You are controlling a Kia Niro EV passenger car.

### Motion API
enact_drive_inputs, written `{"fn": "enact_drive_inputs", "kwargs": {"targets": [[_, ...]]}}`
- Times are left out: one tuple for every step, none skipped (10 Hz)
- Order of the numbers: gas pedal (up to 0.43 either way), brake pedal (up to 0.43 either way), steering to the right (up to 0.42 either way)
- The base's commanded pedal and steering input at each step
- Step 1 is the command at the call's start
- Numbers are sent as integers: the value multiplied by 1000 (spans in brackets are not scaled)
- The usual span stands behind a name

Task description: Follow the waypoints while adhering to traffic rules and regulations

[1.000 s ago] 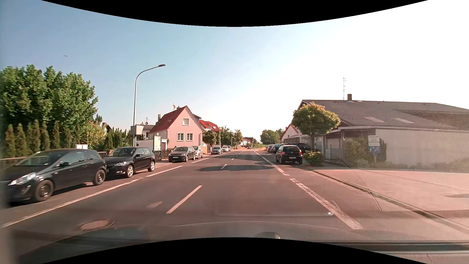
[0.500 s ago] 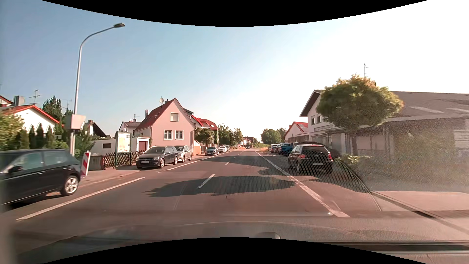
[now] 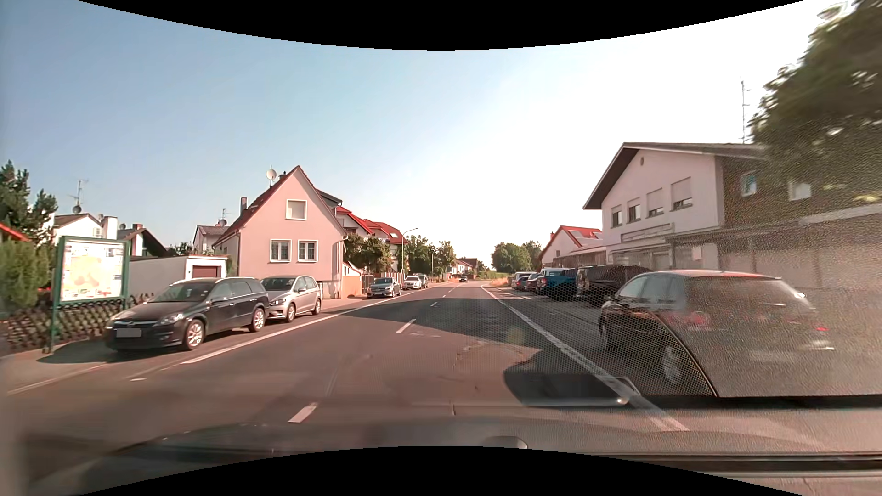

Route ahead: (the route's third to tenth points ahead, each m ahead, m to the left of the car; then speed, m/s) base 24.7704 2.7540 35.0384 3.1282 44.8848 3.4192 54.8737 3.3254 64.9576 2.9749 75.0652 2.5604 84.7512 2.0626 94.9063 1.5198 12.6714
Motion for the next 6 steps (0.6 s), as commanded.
{"fn": "enact_drive_inputs", "kwargs": {"targets": [[47, 0, -1], [47, 0, -1], [47, 0, -1], [47, 0, -1], [47, 0, -1], [47, 0, -1]]}}
